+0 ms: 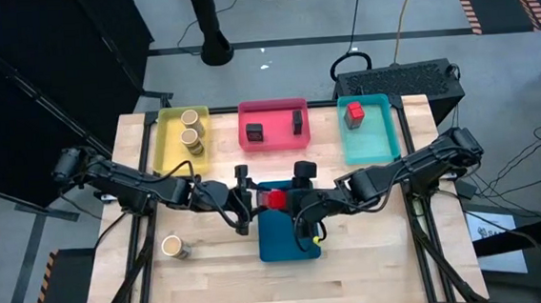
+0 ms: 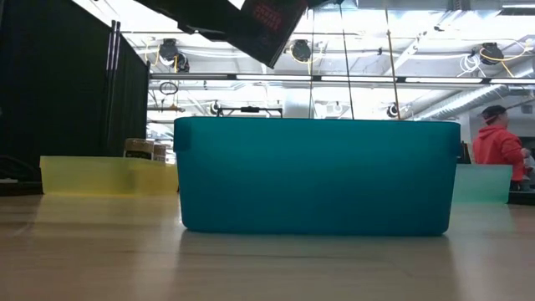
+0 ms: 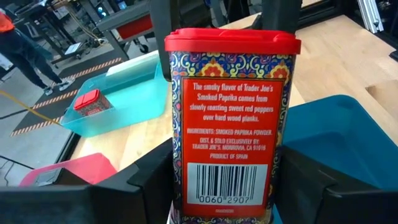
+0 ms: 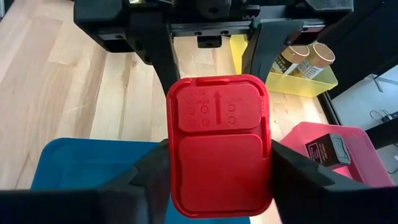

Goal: Sort spices by type
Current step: Put the red seasoning can into the green bin

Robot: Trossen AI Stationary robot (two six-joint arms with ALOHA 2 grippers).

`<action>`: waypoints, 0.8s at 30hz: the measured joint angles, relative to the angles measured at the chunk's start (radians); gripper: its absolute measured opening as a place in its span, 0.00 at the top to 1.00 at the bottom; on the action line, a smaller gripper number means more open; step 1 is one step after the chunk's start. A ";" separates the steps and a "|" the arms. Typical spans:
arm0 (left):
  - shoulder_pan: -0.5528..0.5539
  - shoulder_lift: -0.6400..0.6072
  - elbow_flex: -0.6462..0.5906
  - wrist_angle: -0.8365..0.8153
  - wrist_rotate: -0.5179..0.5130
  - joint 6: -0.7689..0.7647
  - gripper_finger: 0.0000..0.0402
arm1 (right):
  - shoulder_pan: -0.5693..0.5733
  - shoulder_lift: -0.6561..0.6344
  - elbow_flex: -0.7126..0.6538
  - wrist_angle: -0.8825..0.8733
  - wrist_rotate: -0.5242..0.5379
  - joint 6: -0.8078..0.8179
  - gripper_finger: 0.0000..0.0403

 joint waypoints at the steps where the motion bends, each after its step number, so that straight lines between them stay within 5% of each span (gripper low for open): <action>1: 0.000 0.000 0.000 -0.002 0.000 0.001 0.45 | 0.000 0.000 0.000 0.000 -0.001 0.000 0.53; 8: -0.003 0.001 0.000 0.028 -0.035 -0.036 0.45 | -0.001 -0.002 0.000 -0.001 -0.012 0.007 0.53; 15: -0.003 -0.001 0.002 0.050 -0.080 -0.054 0.30 | -0.011 0.000 0.000 -0.027 0.002 0.053 0.53; 24: -0.003 -0.001 0.002 0.033 -0.249 -0.019 0.23 | -0.087 -0.031 0.000 -0.364 -0.012 0.371 0.53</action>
